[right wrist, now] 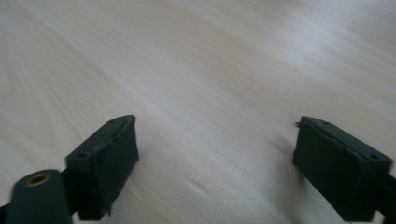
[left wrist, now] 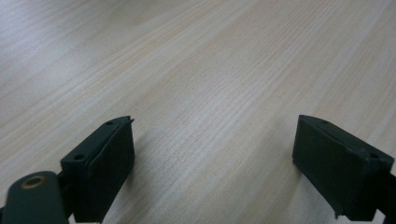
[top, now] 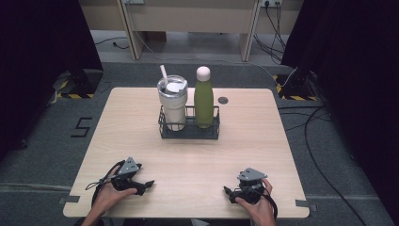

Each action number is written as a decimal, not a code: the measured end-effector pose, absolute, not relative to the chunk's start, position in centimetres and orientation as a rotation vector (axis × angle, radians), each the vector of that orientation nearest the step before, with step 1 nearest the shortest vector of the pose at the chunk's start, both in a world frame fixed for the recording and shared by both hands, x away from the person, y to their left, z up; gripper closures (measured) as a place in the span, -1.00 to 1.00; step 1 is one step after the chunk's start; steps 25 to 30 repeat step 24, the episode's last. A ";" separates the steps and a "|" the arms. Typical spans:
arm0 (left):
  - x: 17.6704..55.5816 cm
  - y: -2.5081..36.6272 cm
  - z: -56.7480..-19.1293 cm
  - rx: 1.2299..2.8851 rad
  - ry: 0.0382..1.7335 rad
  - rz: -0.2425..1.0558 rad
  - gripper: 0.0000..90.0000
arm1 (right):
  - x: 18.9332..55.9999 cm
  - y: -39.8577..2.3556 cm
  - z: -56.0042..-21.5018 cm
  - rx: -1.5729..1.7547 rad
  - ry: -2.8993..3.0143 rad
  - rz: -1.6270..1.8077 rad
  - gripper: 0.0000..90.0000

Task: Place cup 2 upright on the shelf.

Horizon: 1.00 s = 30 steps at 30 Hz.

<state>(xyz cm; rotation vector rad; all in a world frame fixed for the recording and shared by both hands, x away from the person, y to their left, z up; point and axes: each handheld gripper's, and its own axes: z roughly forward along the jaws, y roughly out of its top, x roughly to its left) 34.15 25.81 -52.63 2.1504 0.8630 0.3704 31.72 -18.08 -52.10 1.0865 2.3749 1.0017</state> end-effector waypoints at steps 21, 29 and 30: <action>34.1 25.8 -52.6 2.149 0.864 0.372 -0.73 | 31.8 -18.0 -52.2 1.108 2.396 0.973 -0.99; 34.1 25.8 -52.6 2.149 0.864 0.372 -0.73 | 31.8 -18.0 -52.2 1.108 2.397 0.972 -0.99; 34.1 25.8 -52.6 2.149 0.864 0.372 -0.73 | 31.8 -18.0 -52.2 1.108 2.397 0.972 -0.99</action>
